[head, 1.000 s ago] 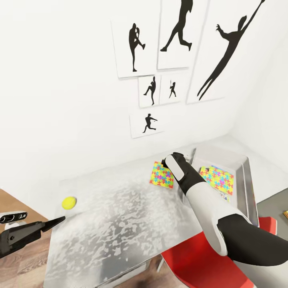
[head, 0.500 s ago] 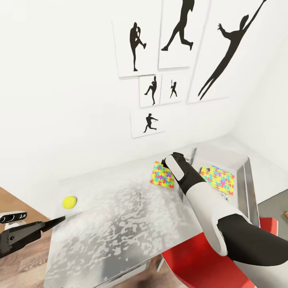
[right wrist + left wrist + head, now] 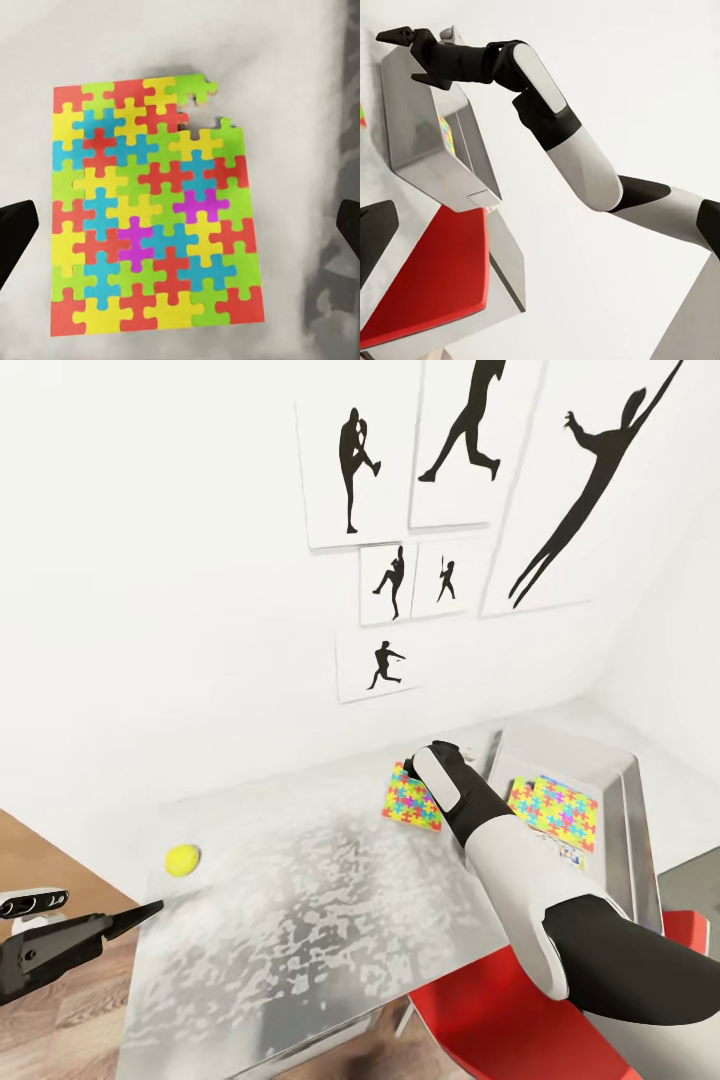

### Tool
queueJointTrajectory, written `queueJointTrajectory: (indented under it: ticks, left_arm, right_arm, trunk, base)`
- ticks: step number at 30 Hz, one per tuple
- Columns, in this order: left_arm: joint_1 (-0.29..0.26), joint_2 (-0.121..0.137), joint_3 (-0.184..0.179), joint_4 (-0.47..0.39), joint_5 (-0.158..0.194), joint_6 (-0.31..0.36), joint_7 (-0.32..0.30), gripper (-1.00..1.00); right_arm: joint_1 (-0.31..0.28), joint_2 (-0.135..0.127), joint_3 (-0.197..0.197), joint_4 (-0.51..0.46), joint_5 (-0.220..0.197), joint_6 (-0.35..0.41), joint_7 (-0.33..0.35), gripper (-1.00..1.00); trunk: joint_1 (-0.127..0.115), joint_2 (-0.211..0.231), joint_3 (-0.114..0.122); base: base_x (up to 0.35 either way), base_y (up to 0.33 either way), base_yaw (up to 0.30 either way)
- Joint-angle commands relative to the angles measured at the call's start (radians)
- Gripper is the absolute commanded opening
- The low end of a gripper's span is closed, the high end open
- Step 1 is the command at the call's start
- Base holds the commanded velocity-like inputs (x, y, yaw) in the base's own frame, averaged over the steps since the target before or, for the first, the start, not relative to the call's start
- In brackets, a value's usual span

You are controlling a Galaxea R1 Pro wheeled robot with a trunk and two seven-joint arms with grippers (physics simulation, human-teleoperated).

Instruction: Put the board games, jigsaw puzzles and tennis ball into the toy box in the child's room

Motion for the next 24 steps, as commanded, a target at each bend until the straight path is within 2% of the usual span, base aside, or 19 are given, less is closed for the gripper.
queueJointTrajectory:
  ticks: [1,24]
  left_arm:
    - [0.000,0.000,0.000,-0.001,0.000,0.010,-0.004,1.00]
    - [0.000,0.000,0.000,0.000,0.000,0.011,-0.004,1.00]
  right_arm:
    - [-0.001,0.000,0.002,-0.001,-0.005,0.004,-0.007,1.00]
    - [-0.001,0.000,0.003,-0.014,-0.005,0.004,-0.007,1.00]
  trunk:
    - [0.001,-0.002,-0.002]
    - [0.001,-0.002,-0.002]
  base:
    - [0.000,-0.018,0.009]
    - [0.000,-0.022,0.001]
